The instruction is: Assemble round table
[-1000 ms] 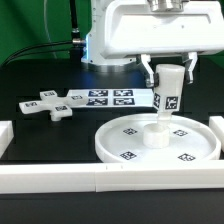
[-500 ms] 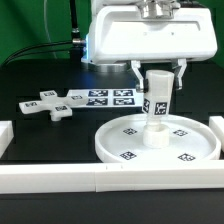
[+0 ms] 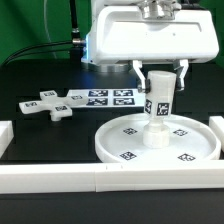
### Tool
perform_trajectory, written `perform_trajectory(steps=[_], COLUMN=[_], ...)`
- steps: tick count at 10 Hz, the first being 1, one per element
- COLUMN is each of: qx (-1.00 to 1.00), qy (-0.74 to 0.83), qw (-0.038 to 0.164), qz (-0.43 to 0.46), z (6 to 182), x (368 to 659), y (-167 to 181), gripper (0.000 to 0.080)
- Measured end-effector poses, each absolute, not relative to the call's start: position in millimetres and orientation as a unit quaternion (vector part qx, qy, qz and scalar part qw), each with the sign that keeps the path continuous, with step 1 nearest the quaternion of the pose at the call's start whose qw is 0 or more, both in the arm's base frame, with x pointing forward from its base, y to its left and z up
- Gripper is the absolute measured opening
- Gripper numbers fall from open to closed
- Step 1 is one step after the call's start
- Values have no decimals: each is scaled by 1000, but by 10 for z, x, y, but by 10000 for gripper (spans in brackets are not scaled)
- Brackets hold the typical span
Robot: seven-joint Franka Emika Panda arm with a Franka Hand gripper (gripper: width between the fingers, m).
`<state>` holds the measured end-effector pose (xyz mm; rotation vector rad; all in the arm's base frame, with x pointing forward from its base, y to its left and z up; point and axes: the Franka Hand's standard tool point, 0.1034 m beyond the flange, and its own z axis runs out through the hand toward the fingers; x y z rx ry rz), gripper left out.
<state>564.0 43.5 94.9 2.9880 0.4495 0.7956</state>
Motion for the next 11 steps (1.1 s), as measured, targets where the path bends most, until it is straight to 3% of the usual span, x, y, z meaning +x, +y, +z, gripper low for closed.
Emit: perform_trajectory(steps=[4,11], qx=[956,959], qy=[144,145], qw=[9,7], qz=[256,244], z=[1026,845], x=[5582,5521], y=[468,472], gripper=[409,409])
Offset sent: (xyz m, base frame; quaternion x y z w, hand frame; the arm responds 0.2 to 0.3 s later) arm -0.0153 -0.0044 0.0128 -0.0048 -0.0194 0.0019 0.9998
